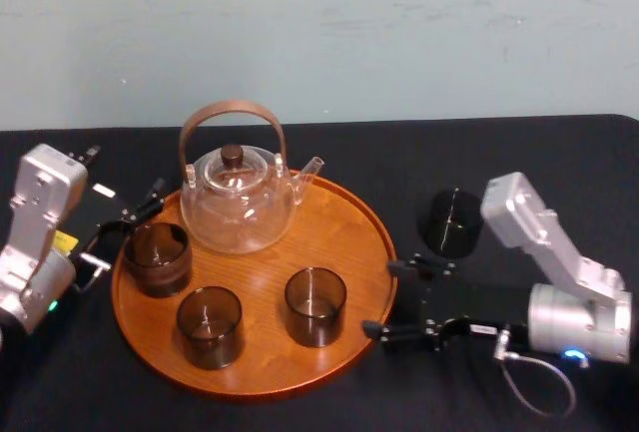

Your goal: Pick up the glass from the table and place it on the tray.

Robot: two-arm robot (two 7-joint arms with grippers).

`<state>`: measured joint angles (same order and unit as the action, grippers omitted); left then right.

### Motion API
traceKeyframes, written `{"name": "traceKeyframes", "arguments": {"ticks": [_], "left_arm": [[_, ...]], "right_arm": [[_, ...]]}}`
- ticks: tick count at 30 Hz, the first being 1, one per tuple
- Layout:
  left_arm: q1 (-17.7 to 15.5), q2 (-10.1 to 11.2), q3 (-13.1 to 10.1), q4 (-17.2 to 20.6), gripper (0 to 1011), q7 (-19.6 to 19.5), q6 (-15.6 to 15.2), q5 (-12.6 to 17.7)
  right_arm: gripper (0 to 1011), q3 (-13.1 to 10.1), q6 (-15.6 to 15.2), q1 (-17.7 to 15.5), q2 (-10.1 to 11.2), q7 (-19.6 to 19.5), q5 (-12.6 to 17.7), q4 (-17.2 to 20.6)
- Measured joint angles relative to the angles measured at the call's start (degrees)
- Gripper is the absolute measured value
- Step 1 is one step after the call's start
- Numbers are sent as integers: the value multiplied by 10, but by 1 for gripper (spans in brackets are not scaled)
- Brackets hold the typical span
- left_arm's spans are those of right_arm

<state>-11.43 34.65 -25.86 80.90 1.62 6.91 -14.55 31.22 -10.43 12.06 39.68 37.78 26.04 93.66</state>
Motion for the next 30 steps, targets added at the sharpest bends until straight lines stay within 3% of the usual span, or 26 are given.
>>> {"name": "traceKeyframes", "arguments": {"ticks": [6,14,21,30], "left_arm": [[0,0,0,0,1001,0,0,0],[0,0,0,0,1001,0,0,0],[0,0,0,0,1001,0,0,0],[0,0,0,0,1001,0,0,0]], "right_arm": [[1002,-25,8,-30,25,-19,18,8],[1002,-55,8,-58,37,-49,37,2],[1002,-83,-8,-71,28,-90,48,-12],[1002,-110,-49,-70,-3,-154,51,-30]]}}
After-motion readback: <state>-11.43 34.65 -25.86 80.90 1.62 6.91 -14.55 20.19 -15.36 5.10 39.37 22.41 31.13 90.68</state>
